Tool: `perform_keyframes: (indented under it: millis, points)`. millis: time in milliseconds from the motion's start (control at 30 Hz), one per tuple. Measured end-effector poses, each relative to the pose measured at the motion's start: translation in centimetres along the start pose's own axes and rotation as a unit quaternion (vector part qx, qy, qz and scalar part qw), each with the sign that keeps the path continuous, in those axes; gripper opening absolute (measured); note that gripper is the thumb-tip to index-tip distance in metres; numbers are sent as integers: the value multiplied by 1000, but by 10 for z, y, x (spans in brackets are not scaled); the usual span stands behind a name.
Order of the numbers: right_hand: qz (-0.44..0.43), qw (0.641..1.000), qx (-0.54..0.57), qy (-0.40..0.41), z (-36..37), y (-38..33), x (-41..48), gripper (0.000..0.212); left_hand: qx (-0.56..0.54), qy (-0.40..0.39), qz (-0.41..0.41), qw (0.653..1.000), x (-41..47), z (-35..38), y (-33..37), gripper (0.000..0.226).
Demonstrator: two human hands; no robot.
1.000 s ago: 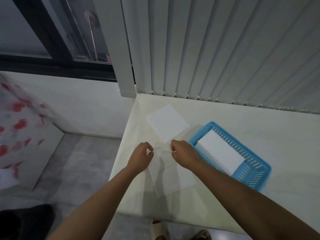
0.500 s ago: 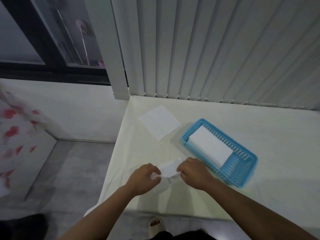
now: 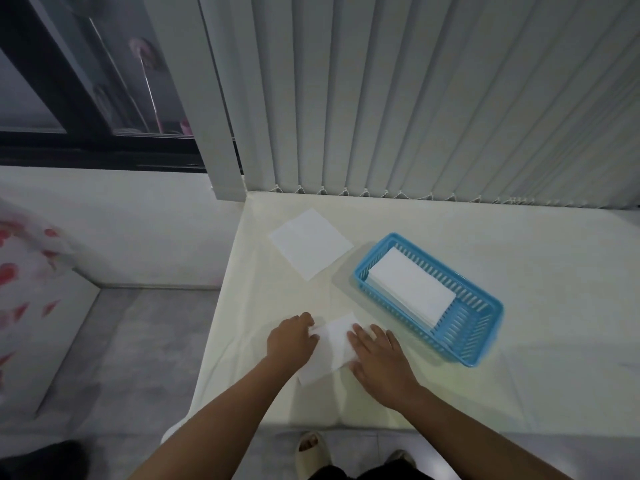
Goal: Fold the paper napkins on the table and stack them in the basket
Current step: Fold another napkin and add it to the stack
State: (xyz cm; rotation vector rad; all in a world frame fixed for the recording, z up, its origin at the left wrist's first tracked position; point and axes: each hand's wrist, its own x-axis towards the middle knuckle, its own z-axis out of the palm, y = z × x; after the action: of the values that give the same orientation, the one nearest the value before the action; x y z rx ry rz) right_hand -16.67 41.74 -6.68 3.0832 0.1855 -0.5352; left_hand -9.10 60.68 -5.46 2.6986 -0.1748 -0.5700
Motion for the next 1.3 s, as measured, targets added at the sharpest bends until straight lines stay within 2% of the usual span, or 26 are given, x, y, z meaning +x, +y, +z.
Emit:
perform_keyframes:
  millis: [100,233,300,367,433,500,567,667,833,933,1067,1167,1300]
  points:
    - [25,1000,9,7,-3,0,-1,54,-2,-40,-13,999,8,-7,5,24]
    - [69,995,35,59,-16,4,-2,50,-50,-80,-15,995,16,-18,8,19]
    - [70,991,94,65,-24,2,-6,41,-132,-44,-31,990,15,-28,8,16]
    - [105,970,204,78,-35,-5,-9,27,-275,-1,-66,959,12,-37,7,9]
    - [165,914,368,33,-46,-14,-8,35,-467,10,-101,879,8,-44,8,14]
    - [218,821,527,-9,-55,-25,-1,45,-589,7,-104,801,3,-47,12,29]
    - [247,741,624,-17,-67,-34,6,42,-638,11,-81,766,-2,-46,19,37]
    - [240,686,686,27,-85,-42,14,30,-674,13,-66,736,-12,-46,32,35]
    - [251,667,695,95,-104,-41,24,16,-678,-1,-59,733,-17,-42,44,38]
    - [248,677,680,133,-108,-33,22,7,-688,7,-71,722,-15,-44,50,31]
    - [250,695,650,179,-111,-14,12,19,-669,51,-110,733,-3,-52,61,24]
    - [265,678,654,206,-110,11,3,28,-654,56,-94,749,7,-57,85,23]
    - [299,647,664,228,-111,51,-6,23,-625,47,-68,776,23,-56,122,26]
